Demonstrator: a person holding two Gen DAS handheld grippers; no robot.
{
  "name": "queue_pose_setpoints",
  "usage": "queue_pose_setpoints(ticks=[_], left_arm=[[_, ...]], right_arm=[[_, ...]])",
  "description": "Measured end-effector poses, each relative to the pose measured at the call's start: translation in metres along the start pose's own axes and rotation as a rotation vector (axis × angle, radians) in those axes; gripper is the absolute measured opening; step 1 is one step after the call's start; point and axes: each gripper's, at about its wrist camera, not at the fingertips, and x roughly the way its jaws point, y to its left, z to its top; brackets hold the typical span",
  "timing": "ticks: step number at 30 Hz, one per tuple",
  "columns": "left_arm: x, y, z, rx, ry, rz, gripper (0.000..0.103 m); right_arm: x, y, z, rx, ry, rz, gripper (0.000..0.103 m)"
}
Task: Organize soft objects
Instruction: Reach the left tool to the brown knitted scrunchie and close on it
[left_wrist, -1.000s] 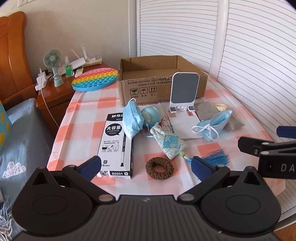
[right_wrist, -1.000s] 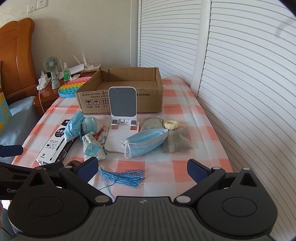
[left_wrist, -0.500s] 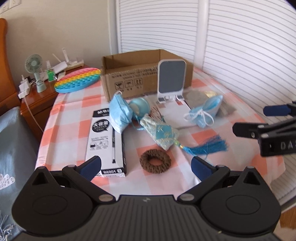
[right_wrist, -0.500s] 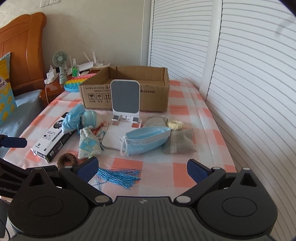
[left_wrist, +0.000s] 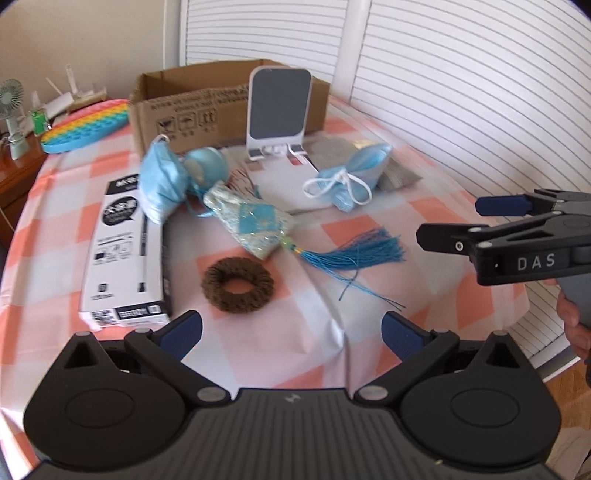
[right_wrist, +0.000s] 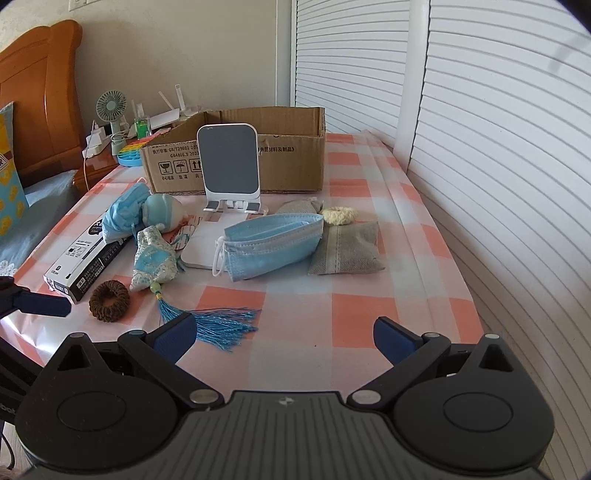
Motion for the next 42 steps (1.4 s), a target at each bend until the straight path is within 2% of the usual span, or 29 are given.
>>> queue_pose_setpoints(ticks=[4,14,20,26,29,32,37,42], left_arm=[[0.013,-0.001,0.002,-0.004,0.033,0.003,0.102],[0.029,-0.011,0.009,0.058,0.039,0.058,0.103],[0.034,-0.024,0.011,0.112,0.039,0.055,0.103],[0.036,-0.023,0.014,0.117,0.050,0.047,0.103],[0.036,-0.029,0.011,0.175,0.069,0.060,0.103],[0.038,-0.038,0.008,0.237,0.086,0.113,0.103],[0.020,-0.031,0.013,0.186,0.037,0.055,0.103],[0.027,-0.015,0.018,0.101,0.032,0.062,0.102]], right_arm=[[0.002,-0.005,-0.001,0.007,0.000,-0.001,0.103],[0.011,-0.015,-0.005,0.038,0.009,0.025,0.103],[0.014,-0.024,-0.007,0.059,0.015,0.028,0.103],[0.015,-0.031,-0.010,0.083,0.016,0.039,0.103],[0.015,-0.031,-0.012,0.086,0.016,0.049,0.103],[0.016,-0.032,-0.011,0.089,0.014,0.054,0.103],[0.013,-0.033,-0.011,0.090,0.004,0.054,0.103],[0.015,-0.032,-0.010,0.094,0.002,0.055,0.103]])
